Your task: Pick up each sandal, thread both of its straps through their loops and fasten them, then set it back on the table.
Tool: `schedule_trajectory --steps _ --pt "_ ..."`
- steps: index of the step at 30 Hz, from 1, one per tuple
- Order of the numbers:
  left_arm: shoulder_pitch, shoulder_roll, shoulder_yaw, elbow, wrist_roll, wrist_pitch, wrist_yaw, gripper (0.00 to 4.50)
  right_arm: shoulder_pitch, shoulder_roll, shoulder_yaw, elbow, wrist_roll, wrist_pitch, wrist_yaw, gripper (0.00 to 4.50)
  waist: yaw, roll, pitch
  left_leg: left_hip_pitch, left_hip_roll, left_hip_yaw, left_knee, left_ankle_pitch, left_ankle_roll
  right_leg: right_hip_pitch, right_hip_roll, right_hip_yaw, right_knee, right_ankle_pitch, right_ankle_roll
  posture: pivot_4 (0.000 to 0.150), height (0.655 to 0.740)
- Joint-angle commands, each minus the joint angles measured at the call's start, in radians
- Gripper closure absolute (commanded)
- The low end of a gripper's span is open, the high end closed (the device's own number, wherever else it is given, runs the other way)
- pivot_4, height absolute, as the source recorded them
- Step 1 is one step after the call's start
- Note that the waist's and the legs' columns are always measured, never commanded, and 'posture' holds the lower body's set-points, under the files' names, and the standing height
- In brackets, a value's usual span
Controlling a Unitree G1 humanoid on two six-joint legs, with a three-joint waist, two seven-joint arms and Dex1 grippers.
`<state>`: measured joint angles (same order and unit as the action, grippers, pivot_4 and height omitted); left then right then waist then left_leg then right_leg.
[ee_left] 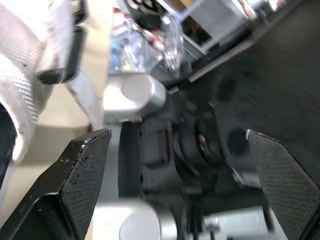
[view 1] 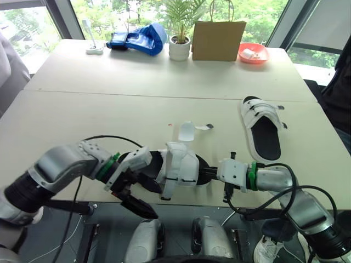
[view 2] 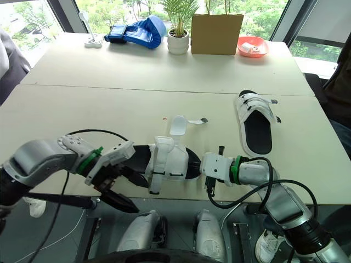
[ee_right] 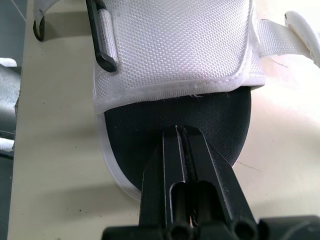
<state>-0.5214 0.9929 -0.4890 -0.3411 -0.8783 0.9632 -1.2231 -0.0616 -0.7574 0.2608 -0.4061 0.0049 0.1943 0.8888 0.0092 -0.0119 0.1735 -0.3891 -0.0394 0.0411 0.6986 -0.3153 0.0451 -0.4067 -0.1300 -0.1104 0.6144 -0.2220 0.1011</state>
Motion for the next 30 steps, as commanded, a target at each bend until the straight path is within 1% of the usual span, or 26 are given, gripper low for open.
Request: schedule_trajectory --steps 1,5,9,14,17,19,25,26,27,28,29,30 --pt "0.019 -0.037 0.046 -0.038 0.026 0.029 0.048 0.03 0.021 -0.003 0.053 0.029 -0.007 0.035 0.042 4.50 0.002 0.001 0.000 0.000 0.000 0.000 0.000 0.000 0.000 0.000 0.000 0.000 0.000 0.000 0.000 0.150 0.7209" --pt "0.022 -0.078 0.045 -0.008 0.085 0.028 0.059 0.03 0.021 -0.007 0.048 0.020 -0.004 0.043 0.050 4.50 0.003 0.001 0.000 0.000 0.000 0.000 0.000 0.000 0.000 0.000 0.000 0.000 0.000 0.000 0.000 0.150 0.7209" --pt "0.004 -0.088 0.034 0.027 0.131 0.046 0.043 0.03 0.021 -0.007 0.048 0.018 -0.007 0.047 0.052 4.50 0.003 0.001 0.000 0.000 0.000 0.000 0.000 0.000 -0.001 0.000 0.000 0.000 0.000 0.000 0.000 0.150 0.7209" --pt "0.023 -0.028 0.063 0.029 0.143 0.009 -0.076 0.03 0.025 -0.010 0.042 0.017 -0.005 0.047 0.052 4.50 0.002 0.001 0.000 0.000 0.000 0.000 0.000 0.000 -0.001 0.000 0.000 0.000 0.000 0.000 0.000 0.150 0.7209" --pt "0.023 -0.031 0.071 0.043 0.164 0.002 -0.084 0.03 0.026 -0.006 0.047 0.022 -0.011 0.043 0.049 4.50 0.004 0.001 0.000 0.000 0.000 0.000 -0.001 0.000 -0.002 0.000 0.000 -0.001 0.000 0.000 0.000 0.150 0.7209" --pt "0.026 -0.057 0.065 0.045 0.175 0.007 -0.072 0.03 0.024 -0.001 0.049 0.023 -0.013 0.044 0.045 4.50 0.004 0.001 0.000 0.000 0.000 0.000 0.000 0.000 -0.002 0.000 0.000 -0.001 0.000 0.000 -0.001 0.150 0.7209" --pt "0.050 -0.182 0.067 0.057 0.161 0.086 0.010 0.03 0.029 -0.001 0.049 0.017 -0.016 0.045 0.042 4.50 0.004 0.001 0.000 0.000 0.000 0.000 0.000 0.000 -0.002 0.000 -0.001 -0.001 0.000 0.000 0.000 0.150 0.7209" --pt "0.055 -0.209 0.064 0.069 0.160 0.099 0.024 0.41 0.033 -0.005 0.047 0.017 -0.019 0.043 0.042 4.50 0.004 0.002 0.000 0.000 0.000 0.000 0.000 0.000 -0.002 0.000 -0.001 -0.001 0.000 0.000 0.000 0.150 0.7209" --pt "0.059 -0.229 0.063 0.076 0.159 0.109 0.034 0.52 0.036 -0.008 0.046 0.017 -0.021 0.042 0.042 4.50 0.004 0.002 0.000 0.000 0.000 0.000 0.000 0.000 -0.002 0.001 -0.001 -0.001 0.000 0.000 0.000 0.150 0.7209" --pt "0.055 -0.248 0.073 0.090 0.132 0.153 0.037 0.84 0.038 -0.013 0.044 0.017 -0.024 0.041 0.044 4.50 0.004 0.002 0.000 0.000 0.000 0.000 0.000 0.000 -0.002 0.001 -0.001 -0.001 -0.001 0.000 0.000 0.150 0.7209" --pt "0.049 -0.264 0.087 0.107 0.106 0.195 0.039 1.21 0.037 -0.018 0.044 0.018 -0.029 0.037 0.046 4.50 0.005 0.002 0.000 0.000 0.000 0.000 0.000 0.000 -0.002 0.001 -0.001 -0.001 -0.001 0.000 0.000 0.150 0.7209" --pt "0.044 -0.275 0.098 0.119 0.088 0.229 0.042 1.70 0.036 -0.021 0.043 0.019 -0.033 0.035 0.046 4.50 0.004 0.001 0.000 0.000 0.000 0.000 0.000 0.000 -0.002 0.001 -0.001 -0.001 -0.001 0.000 0.000 0.150 0.7209"
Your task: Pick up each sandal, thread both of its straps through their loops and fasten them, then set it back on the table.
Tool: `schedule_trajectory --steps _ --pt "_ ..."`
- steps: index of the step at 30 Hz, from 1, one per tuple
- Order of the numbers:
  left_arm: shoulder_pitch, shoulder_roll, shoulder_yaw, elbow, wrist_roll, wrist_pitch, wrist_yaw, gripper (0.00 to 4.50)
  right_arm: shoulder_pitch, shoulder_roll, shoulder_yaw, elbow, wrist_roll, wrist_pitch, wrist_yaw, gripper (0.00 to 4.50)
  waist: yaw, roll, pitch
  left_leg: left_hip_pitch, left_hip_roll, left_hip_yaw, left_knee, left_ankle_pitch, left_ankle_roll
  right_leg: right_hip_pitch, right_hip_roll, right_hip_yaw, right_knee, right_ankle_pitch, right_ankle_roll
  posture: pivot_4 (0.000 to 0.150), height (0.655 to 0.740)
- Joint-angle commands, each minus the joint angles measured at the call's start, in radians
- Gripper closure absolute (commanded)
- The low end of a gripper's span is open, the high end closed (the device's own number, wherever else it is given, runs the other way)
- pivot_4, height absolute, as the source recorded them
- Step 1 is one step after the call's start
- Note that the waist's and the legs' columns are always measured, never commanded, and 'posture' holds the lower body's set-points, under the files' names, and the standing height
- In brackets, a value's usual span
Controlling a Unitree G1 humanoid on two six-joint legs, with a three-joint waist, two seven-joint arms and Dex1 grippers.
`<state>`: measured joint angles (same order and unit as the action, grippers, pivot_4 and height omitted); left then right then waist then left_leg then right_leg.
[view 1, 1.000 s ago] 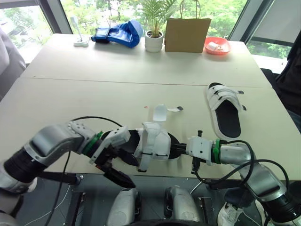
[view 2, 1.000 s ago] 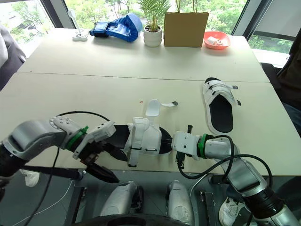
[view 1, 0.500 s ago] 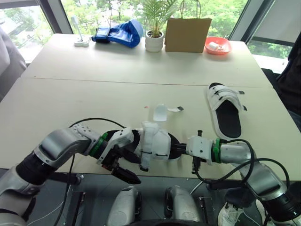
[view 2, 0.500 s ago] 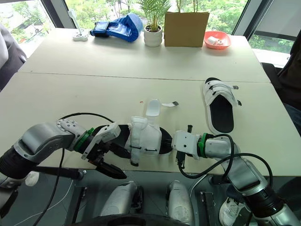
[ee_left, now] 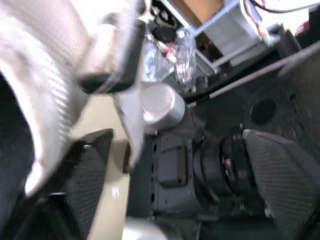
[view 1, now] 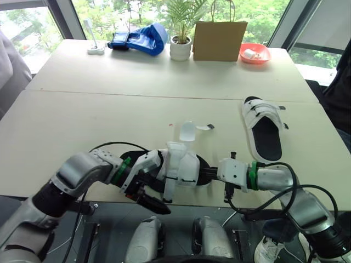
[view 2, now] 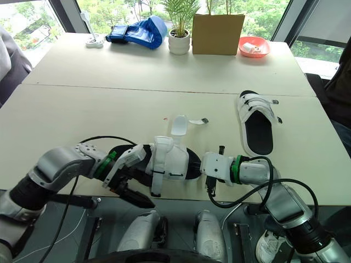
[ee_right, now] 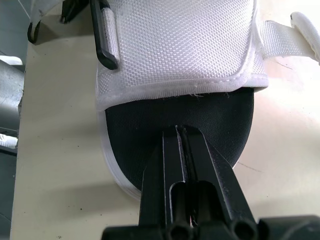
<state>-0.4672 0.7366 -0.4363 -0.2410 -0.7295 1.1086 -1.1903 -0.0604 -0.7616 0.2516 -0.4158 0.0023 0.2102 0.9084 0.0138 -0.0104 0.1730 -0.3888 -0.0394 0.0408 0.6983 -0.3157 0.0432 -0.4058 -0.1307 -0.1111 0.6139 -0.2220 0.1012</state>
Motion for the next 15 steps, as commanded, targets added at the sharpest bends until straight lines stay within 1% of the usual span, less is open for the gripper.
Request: schedule_trajectory --steps 1,3,4,5,6,11,14,15 --pt "-0.012 -0.022 0.052 0.027 -0.067 0.104 0.012 2.26 0.033 -0.018 0.051 0.030 -0.032 0.018 0.027 4.50 -0.001 0.000 0.000 0.000 0.000 0.000 0.000 0.000 0.000 0.000 0.000 0.000 0.000 0.000 0.001 0.150 0.7209" --pt "-0.014 0.004 0.066 0.010 -0.110 0.155 -0.020 3.15 0.025 -0.014 0.049 0.034 -0.032 0.021 0.023 4.50 -0.001 0.000 0.000 0.000 0.000 0.000 0.000 0.000 0.000 -0.001 0.000 0.000 0.000 0.000 0.001 0.150 0.7209" --pt "-0.016 0.020 0.072 -0.002 -0.137 0.186 -0.036 3.72 0.023 -0.012 0.050 0.035 -0.034 0.021 0.022 4.50 -0.001 0.000 0.000 0.000 0.000 0.000 0.000 0.000 0.000 -0.001 0.000 0.000 0.000 0.000 0.001 0.150 0.7209" --pt "-0.016 0.036 0.081 -0.020 -0.166 0.209 -0.054 4.17 0.021 -0.011 0.052 0.037 -0.038 0.019 0.021 4.50 -0.002 0.000 0.000 0.000 0.000 0.000 0.000 0.000 0.000 -0.001 0.000 0.000 0.000 0.000 0.001 0.150 0.7209" --pt "-0.017 0.053 0.087 -0.038 -0.191 0.231 -0.067 4.47 0.020 -0.010 0.055 0.039 -0.042 0.017 0.019 4.50 -0.002 0.000 0.000 0.000 0.000 -0.001 0.000 0.000 0.000 -0.001 0.000 0.000 0.000 0.000 0.001 0.150 0.7209" --pt "-0.017 0.114 0.142 -0.129 -0.312 0.320 -0.095 4.47 0.022 -0.002 0.066 0.048 -0.056 0.004 0.013 4.50 -0.002 0.000 0.000 0.000 0.000 -0.001 0.000 0.000 0.000 0.000 0.000 0.000 0.000 -0.001 -0.002 0.150 0.7209" --pt "-0.020 0.123 0.173 -0.153 -0.364 0.350 -0.090 4.47 0.023 0.000 0.068 0.051 -0.061 -0.002 0.014 4.50 -0.002 0.001 0.000 0.000 0.000 -0.001 0.000 0.000 -0.001 0.000 0.000 0.000 0.000 -0.001 -0.002 0.150 0.7209" --pt "-0.038 0.107 0.196 -0.144 -0.394 0.367 -0.080 4.47 0.021 0.000 0.069 0.055 -0.065 -0.006 0.013 4.50 -0.002 0.001 0.000 0.000 0.000 -0.001 0.000 0.000 -0.001 0.000 0.000 0.000 0.000 -0.001 -0.002 0.150 0.7209"
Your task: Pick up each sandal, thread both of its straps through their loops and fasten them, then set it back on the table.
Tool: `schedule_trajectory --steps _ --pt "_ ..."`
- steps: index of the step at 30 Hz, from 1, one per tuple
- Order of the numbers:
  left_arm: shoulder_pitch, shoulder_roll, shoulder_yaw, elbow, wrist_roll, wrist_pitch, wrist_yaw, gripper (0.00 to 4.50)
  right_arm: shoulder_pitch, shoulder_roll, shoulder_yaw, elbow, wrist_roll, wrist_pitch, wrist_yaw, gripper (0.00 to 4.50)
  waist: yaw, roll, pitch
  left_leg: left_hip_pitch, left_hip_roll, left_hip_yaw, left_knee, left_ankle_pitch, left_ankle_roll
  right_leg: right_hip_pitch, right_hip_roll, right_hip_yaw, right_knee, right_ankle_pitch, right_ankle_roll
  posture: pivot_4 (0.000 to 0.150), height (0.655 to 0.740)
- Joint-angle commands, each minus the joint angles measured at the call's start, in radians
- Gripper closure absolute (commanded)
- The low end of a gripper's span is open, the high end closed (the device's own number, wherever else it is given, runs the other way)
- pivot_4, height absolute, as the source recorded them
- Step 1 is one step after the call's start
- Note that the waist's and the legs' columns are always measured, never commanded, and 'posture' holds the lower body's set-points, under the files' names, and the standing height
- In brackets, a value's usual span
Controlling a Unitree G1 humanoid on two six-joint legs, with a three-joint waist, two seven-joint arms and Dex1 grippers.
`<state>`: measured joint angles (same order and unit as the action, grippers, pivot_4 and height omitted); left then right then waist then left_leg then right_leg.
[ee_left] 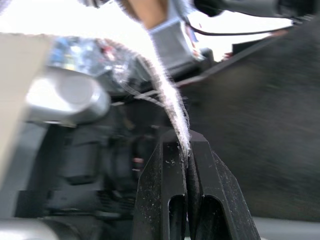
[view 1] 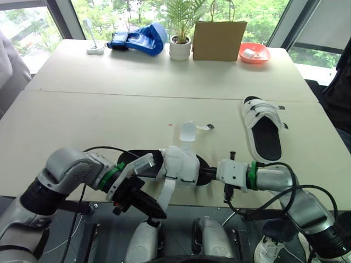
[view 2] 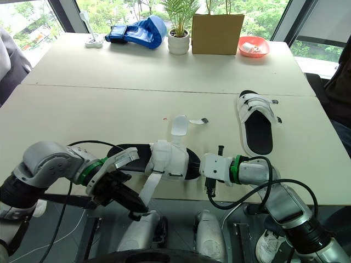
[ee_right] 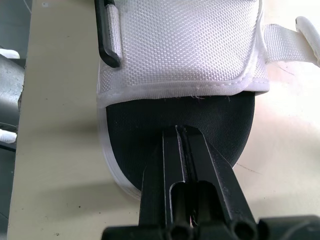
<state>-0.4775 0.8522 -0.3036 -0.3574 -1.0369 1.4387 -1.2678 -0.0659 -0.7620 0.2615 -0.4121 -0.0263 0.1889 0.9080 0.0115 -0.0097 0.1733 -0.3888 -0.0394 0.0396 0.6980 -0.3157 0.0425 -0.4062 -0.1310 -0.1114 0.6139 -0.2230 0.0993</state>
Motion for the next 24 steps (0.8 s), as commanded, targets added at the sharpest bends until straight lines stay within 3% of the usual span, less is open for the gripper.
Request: schedule_trajectory --steps 1,4,8,13,20,24 --pt "-0.040 -0.022 0.081 -0.020 -0.108 0.049 0.007 4.47 0.026 0.001 0.061 0.054 -0.039 0.013 0.014 4.50 0.000 0.000 0.000 0.000 0.000 0.000 0.000 0.000 0.000 0.000 0.000 0.000 0.000 0.000 0.000 0.150 0.7209" --pt "-0.156 -0.139 0.167 0.106 -0.203 0.153 0.093 4.47 0.021 0.002 0.063 0.061 -0.047 0.005 0.013 4.50 0.003 -0.001 0.000 0.000 0.000 0.000 0.000 0.000 0.000 0.001 0.000 0.000 0.000 0.000 0.000 0.150 0.7209" --pt "-0.260 -0.245 0.236 0.234 -0.225 0.176 0.219 4.47 0.016 0.004 0.065 0.073 -0.054 -0.004 0.014 4.50 -0.003 -0.002 0.000 0.000 0.000 -0.001 0.000 0.001 -0.001 0.001 0.001 -0.001 0.000 0.001 0.003 0.150 0.7209" --pt "-0.336 -0.307 0.293 0.436 -0.227 0.176 0.346 4.47 0.005 0.005 0.069 0.088 -0.063 -0.016 0.013 4.50 0.001 -0.001 0.000 0.000 0.000 -0.002 0.000 0.002 -0.003 0.001 0.002 -0.001 0.001 0.001 0.002 0.150 0.7209" --pt "-0.372 -0.432 0.382 0.613 -0.121 0.173 0.554 4.47 -0.004 0.001 0.062 0.095 -0.059 -0.017 0.014 4.50 0.007 -0.001 0.000 0.000 -0.001 -0.003 0.001 0.002 -0.003 0.003 0.000 -0.003 0.000 0.001 0.002 0.150 0.7209" --pt "-0.406 -0.462 0.397 0.648 -0.078 0.149 0.579 3.19 -0.003 -0.002 0.057 0.094 -0.056 -0.013 0.012 4.50 0.005 -0.001 0.000 0.000 -0.001 -0.003 0.001 0.002 -0.003 0.003 0.000 -0.003 0.000 0.001 0.003 0.150 0.7209"
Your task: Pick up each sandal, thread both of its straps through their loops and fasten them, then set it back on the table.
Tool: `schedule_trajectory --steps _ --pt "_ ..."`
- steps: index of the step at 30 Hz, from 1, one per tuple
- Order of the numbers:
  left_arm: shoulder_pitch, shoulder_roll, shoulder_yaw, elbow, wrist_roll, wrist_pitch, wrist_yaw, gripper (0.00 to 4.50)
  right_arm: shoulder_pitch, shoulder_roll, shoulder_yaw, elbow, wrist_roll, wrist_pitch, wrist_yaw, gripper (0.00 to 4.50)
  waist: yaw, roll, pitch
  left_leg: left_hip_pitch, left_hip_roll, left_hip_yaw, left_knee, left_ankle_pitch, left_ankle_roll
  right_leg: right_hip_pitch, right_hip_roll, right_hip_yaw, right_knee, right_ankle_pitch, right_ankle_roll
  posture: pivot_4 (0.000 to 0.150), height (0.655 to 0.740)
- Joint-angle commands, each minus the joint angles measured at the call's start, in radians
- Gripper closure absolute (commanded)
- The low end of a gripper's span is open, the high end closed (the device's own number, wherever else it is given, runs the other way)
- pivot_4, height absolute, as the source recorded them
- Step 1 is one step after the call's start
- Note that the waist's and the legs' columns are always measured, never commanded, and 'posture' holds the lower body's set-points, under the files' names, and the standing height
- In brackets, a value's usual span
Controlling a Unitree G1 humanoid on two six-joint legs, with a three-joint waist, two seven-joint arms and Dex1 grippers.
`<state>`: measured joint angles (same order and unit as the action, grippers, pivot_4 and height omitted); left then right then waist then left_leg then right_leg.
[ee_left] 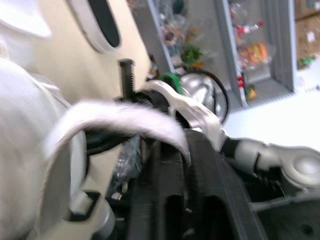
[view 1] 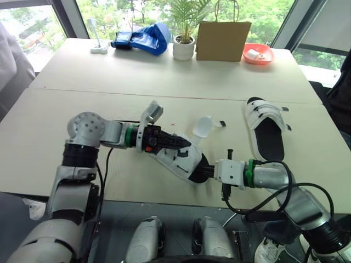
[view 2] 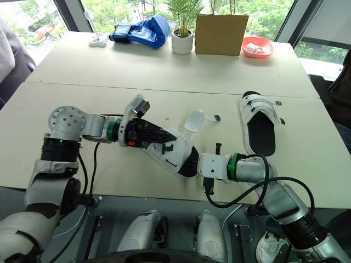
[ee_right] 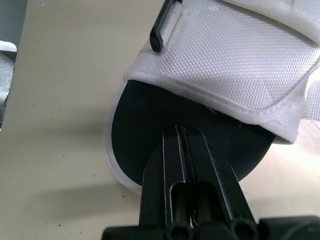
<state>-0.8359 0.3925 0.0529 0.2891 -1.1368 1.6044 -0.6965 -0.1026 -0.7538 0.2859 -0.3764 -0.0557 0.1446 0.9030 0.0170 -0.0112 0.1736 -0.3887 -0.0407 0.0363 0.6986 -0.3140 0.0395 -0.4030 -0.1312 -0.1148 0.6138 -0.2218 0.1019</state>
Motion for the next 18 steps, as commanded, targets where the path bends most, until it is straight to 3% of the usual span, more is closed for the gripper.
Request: schedule_trajectory --steps 1,4,8,12,18 --pt "-0.057 0.002 0.034 0.005 0.036 -0.022 0.000 2.66 0.034 -0.010 0.032 0.058 -0.026 0.032 0.016 4.50 -0.001 0.000 0.000 0.000 0.000 0.000 0.000 0.000 0.000 0.000 0.000 0.000 0.000 0.000 0.000 0.150 0.7209" --pt "-0.075 0.068 -0.053 -0.027 0.106 -0.105 -0.108 1.21 0.036 -0.007 0.033 0.053 -0.026 0.037 0.012 4.50 -0.003 0.000 0.000 0.000 0.000 0.000 0.000 0.000 -0.001 0.000 0.000 0.000 0.000 0.000 0.000 0.150 0.7209" --pt "-0.141 0.164 -0.182 0.009 0.233 -0.277 -0.332 1.21 0.036 -0.006 0.034 0.048 -0.024 0.041 0.009 4.50 -0.002 0.001 0.000 0.000 0.000 0.000 -0.001 -0.001 -0.004 0.000 0.001 -0.001 0.000 0.000 0.000 0.150 0.7209" --pt "-0.202 0.229 -0.341 0.059 0.453 -0.621 -0.605 1.21 0.038 -0.008 0.028 0.044 -0.022 0.044 0.007 4.50 -0.003 0.001 0.000 0.001 0.000 0.000 -0.001 -0.001 -0.005 0.001 0.000 -0.002 -0.001 0.000 0.000 0.150 0.7209" --pt "-0.348 0.164 -0.475 0.375 0.751 -1.002 -0.768 1.21 0.050 -0.015 0.020 0.030 -0.020 0.049 0.005 4.50 0.000 0.002 0.000 0.000 0.000 0.000 -0.001 -0.001 -0.005 0.001 0.000 -0.002 -0.002 0.000 0.000 0.150 0.7209"
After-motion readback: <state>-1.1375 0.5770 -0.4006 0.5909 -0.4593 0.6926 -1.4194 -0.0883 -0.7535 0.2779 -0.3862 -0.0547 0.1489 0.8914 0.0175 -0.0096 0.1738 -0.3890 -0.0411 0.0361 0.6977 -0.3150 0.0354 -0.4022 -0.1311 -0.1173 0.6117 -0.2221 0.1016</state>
